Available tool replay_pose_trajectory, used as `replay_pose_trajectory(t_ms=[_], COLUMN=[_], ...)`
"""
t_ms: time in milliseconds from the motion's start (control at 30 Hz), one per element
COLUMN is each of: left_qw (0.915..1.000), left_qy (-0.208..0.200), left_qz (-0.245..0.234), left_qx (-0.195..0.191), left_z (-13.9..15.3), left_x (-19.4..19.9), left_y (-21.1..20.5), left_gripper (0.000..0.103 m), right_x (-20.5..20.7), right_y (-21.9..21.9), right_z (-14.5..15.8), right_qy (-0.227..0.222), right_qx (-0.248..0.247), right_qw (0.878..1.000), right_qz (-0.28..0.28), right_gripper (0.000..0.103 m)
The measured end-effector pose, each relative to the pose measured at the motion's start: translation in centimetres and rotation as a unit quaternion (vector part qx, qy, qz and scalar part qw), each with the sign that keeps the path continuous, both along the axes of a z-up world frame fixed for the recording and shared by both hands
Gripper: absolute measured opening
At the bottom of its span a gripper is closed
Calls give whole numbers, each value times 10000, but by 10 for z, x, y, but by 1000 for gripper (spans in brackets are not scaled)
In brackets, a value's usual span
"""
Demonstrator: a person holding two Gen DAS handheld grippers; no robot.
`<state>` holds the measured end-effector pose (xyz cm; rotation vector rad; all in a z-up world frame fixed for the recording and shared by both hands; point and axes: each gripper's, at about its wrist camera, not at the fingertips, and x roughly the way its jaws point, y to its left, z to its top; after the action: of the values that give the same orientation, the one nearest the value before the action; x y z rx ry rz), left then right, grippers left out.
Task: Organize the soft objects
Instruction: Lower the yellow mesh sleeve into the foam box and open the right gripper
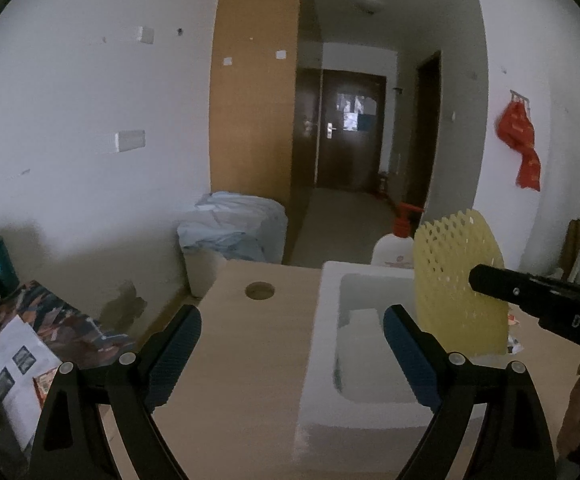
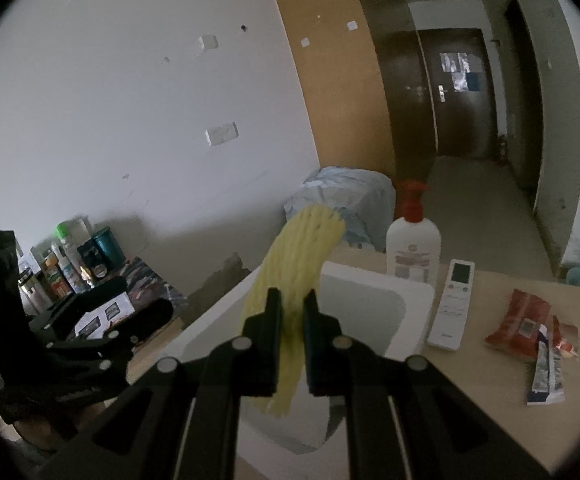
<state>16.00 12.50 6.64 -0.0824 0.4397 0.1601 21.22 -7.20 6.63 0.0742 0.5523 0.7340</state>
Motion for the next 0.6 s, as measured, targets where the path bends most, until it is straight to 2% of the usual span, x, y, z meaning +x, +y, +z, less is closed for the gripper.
replay_pose_trajectory(t_ms=[533, 600], left_qw=[9998, 9998], left_qy=[-27, -33], left_qz=[148, 138], left_qx=[-130, -145], left_z=[0, 0], left_x=[-10, -11], left_y=[21, 21], left_gripper=[93, 93], right_x=[6, 5], right_y=[20, 20], right_z=[-7, -7], right_qy=[74, 83], right_qx=[-175, -166], right_qw=[9998, 9998], right_qz=[-2, 18], right_gripper=[13, 21])
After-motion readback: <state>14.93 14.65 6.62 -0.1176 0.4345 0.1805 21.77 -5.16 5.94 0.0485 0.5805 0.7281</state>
